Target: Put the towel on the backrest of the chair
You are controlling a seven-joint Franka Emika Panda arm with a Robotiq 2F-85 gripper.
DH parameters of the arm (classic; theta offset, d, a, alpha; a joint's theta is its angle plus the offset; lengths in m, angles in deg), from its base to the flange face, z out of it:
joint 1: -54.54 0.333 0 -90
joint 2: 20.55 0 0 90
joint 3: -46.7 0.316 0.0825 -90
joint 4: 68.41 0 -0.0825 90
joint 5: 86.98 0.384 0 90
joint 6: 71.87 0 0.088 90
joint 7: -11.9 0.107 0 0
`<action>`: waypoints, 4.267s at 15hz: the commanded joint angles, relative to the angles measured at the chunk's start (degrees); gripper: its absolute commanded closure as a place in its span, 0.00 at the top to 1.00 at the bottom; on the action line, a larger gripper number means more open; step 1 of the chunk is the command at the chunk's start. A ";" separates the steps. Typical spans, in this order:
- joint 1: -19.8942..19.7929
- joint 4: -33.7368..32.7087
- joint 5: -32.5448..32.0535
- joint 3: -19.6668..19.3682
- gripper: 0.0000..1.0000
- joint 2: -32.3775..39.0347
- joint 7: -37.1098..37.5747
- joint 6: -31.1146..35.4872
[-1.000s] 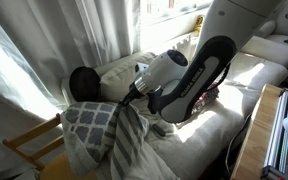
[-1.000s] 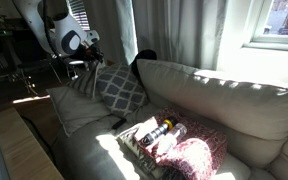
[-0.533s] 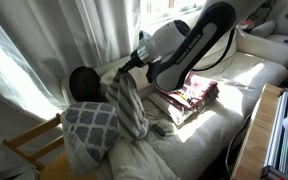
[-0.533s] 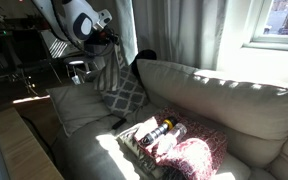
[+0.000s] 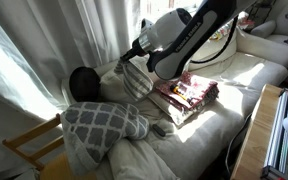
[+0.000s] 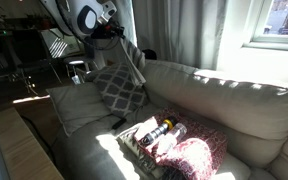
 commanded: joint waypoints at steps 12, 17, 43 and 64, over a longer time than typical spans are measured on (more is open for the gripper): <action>-13.33 -14.40 -3.05 4.85 0.01 5.21 0.12 0.15; -25.02 -25.57 -13.23 17.54 0.01 10.74 4.88 -1.21; -8.71 -58.72 12.44 -27.95 0.68 46.12 -1.44 -13.37; -26.20 -43.08 -17.35 3.92 1.00 19.31 -10.55 -45.50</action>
